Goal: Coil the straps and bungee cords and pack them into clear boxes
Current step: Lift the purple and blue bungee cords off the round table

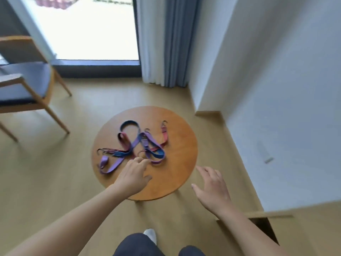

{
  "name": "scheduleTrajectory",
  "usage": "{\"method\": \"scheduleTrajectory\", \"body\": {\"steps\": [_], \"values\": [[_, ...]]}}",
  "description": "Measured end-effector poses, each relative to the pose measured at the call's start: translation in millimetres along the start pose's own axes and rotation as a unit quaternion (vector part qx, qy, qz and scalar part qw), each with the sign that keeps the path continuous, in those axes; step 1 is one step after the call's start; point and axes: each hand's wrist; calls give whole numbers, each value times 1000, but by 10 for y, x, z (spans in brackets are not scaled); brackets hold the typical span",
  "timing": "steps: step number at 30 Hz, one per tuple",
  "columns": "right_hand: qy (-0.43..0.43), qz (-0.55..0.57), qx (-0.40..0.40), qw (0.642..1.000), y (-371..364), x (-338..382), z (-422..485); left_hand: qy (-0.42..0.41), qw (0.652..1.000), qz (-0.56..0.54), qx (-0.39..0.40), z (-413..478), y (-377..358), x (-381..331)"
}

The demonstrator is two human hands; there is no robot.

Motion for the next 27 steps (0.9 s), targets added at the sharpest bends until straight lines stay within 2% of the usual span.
{"method": "scheduleTrajectory", "body": {"steps": [4, 9, 15, 21, 23, 25, 27], "values": [[49, -14, 48, 998, -75, 495, 437, 89, 995, -36, -27, 5, 308, 563], [78, -26, 116, 990, -190, 768, 918, 184, 974, -110, -68, 34, 412, 1011], [102, -68, 199, 972, -426, 806, 1660, 261, 947, -157, -105, 266, 338, 1097], [141, -73, 292, 943, -822, 900, 2387, 325, 917, -197, -120, 652, 164, 898], [108, -36, 293, 949, -988, 954, 2601, 337, 912, -205, -114, 760, 74, 841], [9, 25, 285, 958, -1154, 982, 2804, 347, 908, -210, -108, 848, -7, 803], [-78, 51, 316, 944, -1319, 963, 2957, 355, 904, -213, -103, 921, -61, 765]]}}
Point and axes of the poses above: each hand's wrist, its own z-axis towards the middle knuckle, its own y-axis out of the back of the hand, x = y × z, and after that the axes turned 15 degrees about -z, right-handed
